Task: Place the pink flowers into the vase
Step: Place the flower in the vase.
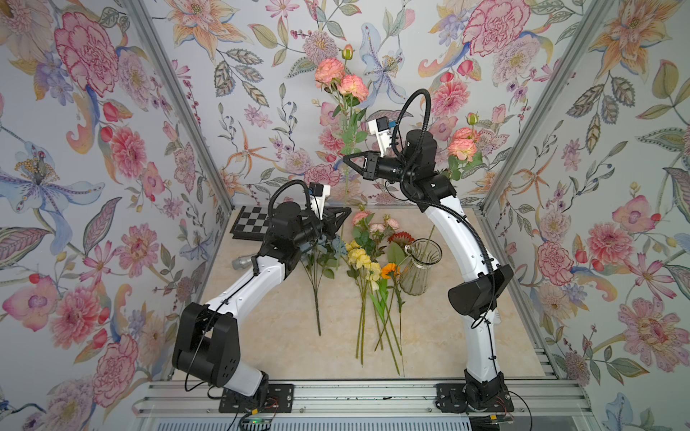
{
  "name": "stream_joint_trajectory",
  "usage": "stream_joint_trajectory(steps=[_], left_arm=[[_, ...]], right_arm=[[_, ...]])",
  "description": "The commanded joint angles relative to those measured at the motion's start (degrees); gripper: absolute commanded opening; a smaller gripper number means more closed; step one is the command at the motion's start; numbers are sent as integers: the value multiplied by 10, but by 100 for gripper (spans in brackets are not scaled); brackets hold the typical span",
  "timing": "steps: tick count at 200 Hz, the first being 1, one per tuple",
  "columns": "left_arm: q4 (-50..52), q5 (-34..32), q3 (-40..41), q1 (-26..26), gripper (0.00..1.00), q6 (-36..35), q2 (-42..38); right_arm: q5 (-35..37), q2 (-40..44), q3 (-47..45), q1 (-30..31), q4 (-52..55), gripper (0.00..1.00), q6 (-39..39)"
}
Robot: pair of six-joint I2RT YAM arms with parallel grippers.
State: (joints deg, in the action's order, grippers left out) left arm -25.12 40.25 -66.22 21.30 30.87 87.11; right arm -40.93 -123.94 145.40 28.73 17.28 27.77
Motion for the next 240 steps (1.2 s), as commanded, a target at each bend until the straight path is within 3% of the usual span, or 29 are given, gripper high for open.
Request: stream_joint_trajectory(steps=[1,44,99,176,240], left_arm=[[-6,10,-14,5,17,-8,6],[-23,11,-13,5,60,2,15],[-23,17,-22,5,99,-3,22],[-31,37,-24,1,100,-3,48],[15,-1,-39,-2,99,-28,66]], right_arm=[[2,44,-21,-6,-9,0,-18],[29,118,-91,-20,-10,0,-47],[90,253,-220,-53,-9,0,-92],[206,457,-409,-94,4,0,-170],[310,573,-479,-115,17,0,-233]])
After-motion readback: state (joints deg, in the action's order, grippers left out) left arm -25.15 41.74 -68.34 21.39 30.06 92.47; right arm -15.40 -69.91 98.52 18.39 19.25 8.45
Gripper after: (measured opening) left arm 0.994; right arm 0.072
